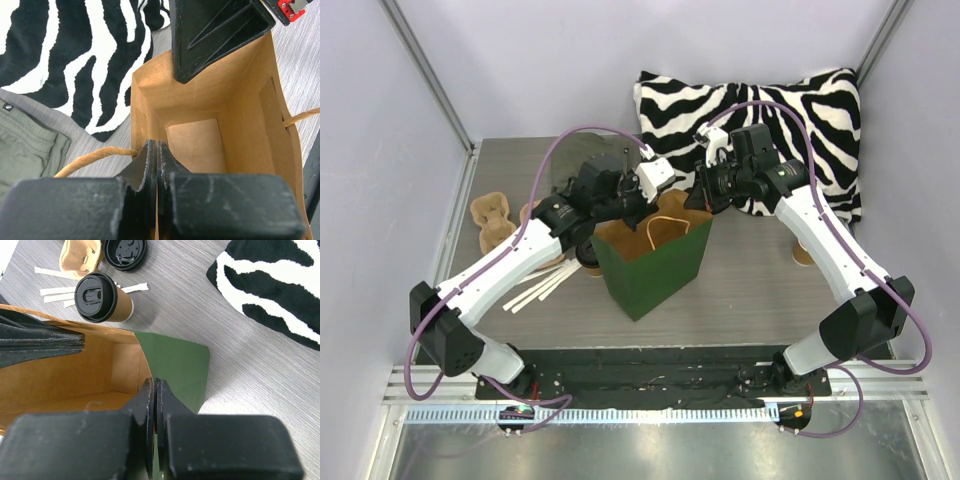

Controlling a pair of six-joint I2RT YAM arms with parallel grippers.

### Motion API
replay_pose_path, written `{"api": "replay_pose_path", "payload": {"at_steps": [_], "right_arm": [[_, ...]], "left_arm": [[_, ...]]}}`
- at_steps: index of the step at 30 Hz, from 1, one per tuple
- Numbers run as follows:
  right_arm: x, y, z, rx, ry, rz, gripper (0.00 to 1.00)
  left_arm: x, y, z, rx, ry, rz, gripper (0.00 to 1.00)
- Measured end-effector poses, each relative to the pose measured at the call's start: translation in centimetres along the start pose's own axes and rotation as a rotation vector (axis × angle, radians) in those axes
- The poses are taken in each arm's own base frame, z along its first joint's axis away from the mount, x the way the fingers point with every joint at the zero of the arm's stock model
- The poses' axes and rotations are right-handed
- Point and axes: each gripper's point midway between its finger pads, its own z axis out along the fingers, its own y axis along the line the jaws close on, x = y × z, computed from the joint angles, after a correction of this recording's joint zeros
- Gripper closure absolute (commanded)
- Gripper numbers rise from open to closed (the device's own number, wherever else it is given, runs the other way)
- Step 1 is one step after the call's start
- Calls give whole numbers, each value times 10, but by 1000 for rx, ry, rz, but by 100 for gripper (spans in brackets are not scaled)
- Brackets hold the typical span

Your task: Pack the takeout coffee

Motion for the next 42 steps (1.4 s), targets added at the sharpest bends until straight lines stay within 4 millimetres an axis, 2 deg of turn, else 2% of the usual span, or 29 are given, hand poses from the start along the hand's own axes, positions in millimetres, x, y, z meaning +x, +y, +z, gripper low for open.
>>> {"api": "replay_pose_path", "payload": {"at_steps": [1,2,4,5,6,8,13,24,27,31,33,35,39,42], "right_arm": [[0,0,0,0,0,0,99],[0,0,0,0,0,0,99],[0,0,0,1,0,0,99],[0,0,0,1,0,0,99],[0,0,0,1,0,0,99],[0,-1,0,5,0,0,99],[0,-3,0,13,0,-8,99],[0,-5,0,21,0,-43,99],[0,-7,0,23,1,-60,99],[1,-10,-1,24,6,-91,99],[2,-10,-2,22,8,-109,99],[2,-11,-2,18,11,-131,99],[3,-11,-5,13,25,-169,99],[5,-10,-6,7,34,-194,99]], "left_arm": [[0,0,0,0,0,0,100],[0,0,0,0,0,0,95],[-1,0,-1,2,3,-2,72],[-2,0,-2,4,7,-3,49],[-5,0,-3,6,8,-4,41],[-13,0,-6,8,-3,-9,33],[-39,-2,-24,13,-47,-29,31],[-75,-19,-81,91,-164,-157,32],[-80,-5,-101,94,-208,-259,30],[-82,36,-134,15,-277,-394,28],[-75,57,-148,-44,-294,-441,28],[-59,78,-159,-112,-287,-477,28],[3,131,-169,-285,-189,-586,21],[62,167,-158,-365,-37,-642,17]]}}
